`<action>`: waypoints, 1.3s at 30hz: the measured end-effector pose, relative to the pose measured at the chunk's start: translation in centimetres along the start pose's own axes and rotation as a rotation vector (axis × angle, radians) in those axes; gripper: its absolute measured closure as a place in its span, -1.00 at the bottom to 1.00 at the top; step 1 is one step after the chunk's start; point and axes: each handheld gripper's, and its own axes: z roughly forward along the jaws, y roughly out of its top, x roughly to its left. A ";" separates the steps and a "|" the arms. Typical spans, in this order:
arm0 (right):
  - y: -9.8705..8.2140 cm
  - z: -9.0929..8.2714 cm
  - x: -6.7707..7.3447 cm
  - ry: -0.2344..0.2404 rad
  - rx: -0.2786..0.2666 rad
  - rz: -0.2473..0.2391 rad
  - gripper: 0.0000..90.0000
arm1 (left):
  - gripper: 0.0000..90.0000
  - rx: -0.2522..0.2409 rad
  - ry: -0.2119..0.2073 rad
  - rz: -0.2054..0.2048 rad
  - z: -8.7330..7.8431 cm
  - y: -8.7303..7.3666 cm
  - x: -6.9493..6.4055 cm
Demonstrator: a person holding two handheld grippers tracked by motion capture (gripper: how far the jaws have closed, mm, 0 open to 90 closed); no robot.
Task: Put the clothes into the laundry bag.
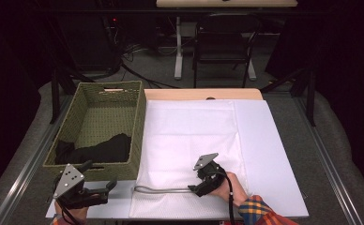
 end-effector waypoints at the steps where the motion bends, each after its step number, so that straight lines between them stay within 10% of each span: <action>1: 0.0 0.0 0.0 0.000 0.002 0.001 -0.45 | -1.00 0.001 0.001 0.001 0.0 0.0 0.0; 39: 0.7 0.1 -0.6 0.004 -0.010 0.029 0.96 | -1.00 0.013 -0.006 0.005 0.1 0.0 -0.1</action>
